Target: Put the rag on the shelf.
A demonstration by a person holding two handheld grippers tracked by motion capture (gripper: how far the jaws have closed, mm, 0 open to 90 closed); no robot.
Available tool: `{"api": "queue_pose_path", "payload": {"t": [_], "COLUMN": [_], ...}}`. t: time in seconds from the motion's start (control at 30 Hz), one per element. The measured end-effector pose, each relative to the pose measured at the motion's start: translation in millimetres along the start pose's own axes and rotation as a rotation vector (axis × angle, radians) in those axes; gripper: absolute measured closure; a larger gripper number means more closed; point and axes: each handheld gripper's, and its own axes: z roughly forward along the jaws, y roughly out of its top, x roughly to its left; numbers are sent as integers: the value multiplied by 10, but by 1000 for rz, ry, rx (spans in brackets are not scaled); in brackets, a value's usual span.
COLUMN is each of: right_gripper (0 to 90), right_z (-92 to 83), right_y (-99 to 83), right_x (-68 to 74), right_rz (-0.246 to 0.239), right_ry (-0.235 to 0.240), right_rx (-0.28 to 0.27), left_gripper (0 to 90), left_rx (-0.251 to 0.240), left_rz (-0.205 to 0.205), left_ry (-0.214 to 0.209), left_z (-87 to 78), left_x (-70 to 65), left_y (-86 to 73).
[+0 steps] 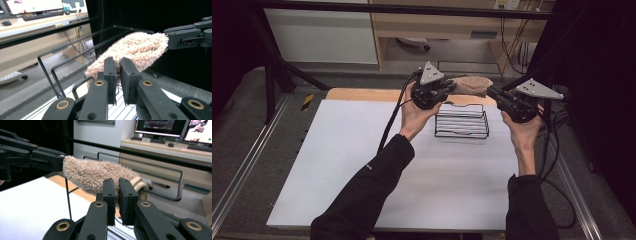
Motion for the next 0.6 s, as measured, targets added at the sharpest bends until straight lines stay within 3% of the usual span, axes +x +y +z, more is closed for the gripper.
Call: {"api": "queue_pose_path", "payload": {"t": [0.17,0.3,0.53,0.6], "right_gripper": [842,843,842,839], "right_z": [15,32,44,47], "right_y": [-87,-130,-142,-148], "right_x": [3,5,21,26], "right_rz": [2,3,-16,-17], "right_ry": [12,15,11,11], "right_rx": [21,26,37,37], "left_gripper": [757,736,770,809], "left_rx": [35,6,-21,12], "left_rz": [-30,-63,-98,-92], "left_ry": [-22,-41,-62,-70], "left_z": [-27,-91,-131,-98], "left_x": [5,29,11,-22], "left_y": [-44,-11,106,100]}}
